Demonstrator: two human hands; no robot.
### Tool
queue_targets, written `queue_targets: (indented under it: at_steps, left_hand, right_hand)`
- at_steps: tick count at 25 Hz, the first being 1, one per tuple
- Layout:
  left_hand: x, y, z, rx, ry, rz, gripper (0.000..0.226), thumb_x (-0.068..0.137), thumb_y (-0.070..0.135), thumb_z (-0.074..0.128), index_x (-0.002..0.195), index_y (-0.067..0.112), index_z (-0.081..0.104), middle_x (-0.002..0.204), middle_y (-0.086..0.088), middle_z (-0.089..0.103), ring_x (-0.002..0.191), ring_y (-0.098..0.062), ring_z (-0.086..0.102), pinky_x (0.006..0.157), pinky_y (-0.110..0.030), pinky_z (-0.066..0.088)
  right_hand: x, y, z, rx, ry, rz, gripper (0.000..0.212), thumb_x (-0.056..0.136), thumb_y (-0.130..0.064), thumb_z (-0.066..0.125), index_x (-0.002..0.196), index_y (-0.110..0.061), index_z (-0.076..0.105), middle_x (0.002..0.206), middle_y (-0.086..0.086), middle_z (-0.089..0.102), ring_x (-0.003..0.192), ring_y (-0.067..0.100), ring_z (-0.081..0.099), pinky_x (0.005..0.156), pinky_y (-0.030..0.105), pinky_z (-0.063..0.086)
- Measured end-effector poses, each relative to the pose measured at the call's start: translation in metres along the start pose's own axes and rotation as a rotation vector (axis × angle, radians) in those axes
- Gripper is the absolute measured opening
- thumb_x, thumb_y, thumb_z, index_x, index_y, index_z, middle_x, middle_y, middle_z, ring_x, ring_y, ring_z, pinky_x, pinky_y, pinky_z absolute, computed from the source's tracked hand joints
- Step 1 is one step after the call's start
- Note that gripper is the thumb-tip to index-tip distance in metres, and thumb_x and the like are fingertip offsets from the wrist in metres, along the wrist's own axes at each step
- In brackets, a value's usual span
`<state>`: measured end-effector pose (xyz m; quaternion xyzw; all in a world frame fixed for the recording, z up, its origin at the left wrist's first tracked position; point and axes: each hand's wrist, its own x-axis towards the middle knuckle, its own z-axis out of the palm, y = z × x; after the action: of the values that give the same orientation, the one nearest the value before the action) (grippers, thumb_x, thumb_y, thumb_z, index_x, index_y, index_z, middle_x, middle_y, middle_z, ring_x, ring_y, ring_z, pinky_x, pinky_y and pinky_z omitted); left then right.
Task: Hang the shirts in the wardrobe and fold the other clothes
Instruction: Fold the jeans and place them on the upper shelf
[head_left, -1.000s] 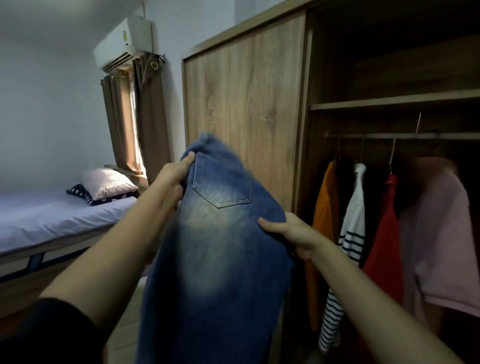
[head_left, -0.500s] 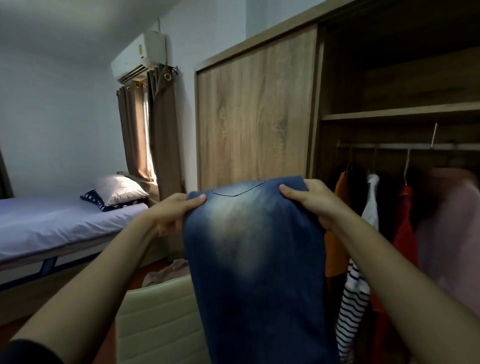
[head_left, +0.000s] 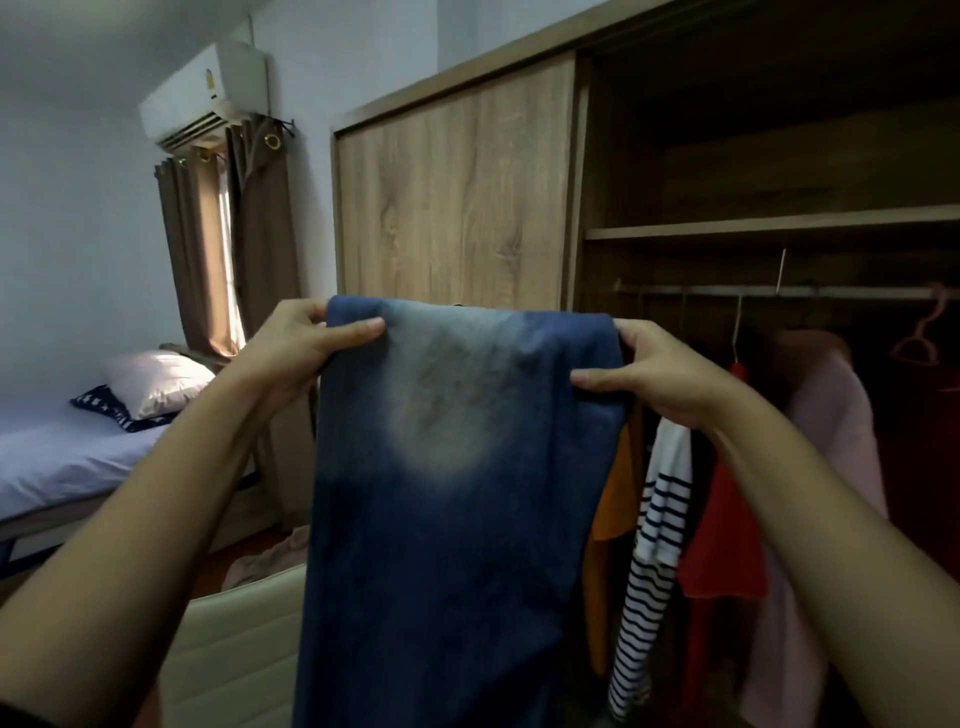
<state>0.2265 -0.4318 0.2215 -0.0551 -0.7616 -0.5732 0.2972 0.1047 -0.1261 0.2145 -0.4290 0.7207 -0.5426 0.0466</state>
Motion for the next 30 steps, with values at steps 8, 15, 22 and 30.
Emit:
queue_targets:
  at_steps: [8,15,22,30]
  left_hand:
    - [-0.008,0.016,0.011,-0.060,0.190,0.276,0.012,0.094,0.024,0.052,0.101,0.032,0.057,0.092,0.013,0.068,0.082,0.008,0.064,0.065,-0.009,0.050]
    - [-0.010,0.001,-0.002,-0.072,-0.014,0.142,0.058,0.078,0.012,0.065,0.129,0.026,0.042,0.113,0.007,0.060,0.097,-0.003,0.065,0.070,-0.016,0.054]
    - [-0.008,0.002,-0.001,-0.290,-0.118,0.084,0.071,0.072,-0.002,0.064,0.134,0.020,0.038,0.108,0.000,0.061,0.087,-0.011,0.069,0.066,-0.024,0.056]
    - [0.015,-0.019,0.020,-0.345,0.085,-0.321,0.037,0.084,0.006,0.059,0.119,0.012,0.050,0.104,-0.007,0.065,0.090,-0.021,0.063,0.069,-0.036,0.053]
  right_hand:
    - [0.011,-0.009,0.019,0.008,0.417,-0.376,0.032,0.083,-0.014,0.065,0.110,-0.026,0.052,0.123,0.014,0.053,0.106,0.015,0.058,0.085,0.023,0.052]
    - [0.005,-0.020,-0.003,0.005,-0.086,-0.140,0.082,0.067,-0.004,0.075,0.134,-0.030,0.035,0.126,-0.008,0.052,0.116,0.010,0.055,0.087,0.025,0.053]
    - [0.006,-0.022,-0.007,0.298,0.099,-0.278,0.073,0.075,-0.006,0.064,0.138,-0.027,0.035,0.131,0.000,0.051,0.116,0.017,0.057,0.088,0.030,0.052]
    - [-0.020,0.057,0.060,0.671,-0.052,0.280,0.052,0.057,-0.029,0.086,0.101,-0.006,0.071,0.098,0.013,0.072,0.087,0.026,0.070,0.069,0.034,0.057]
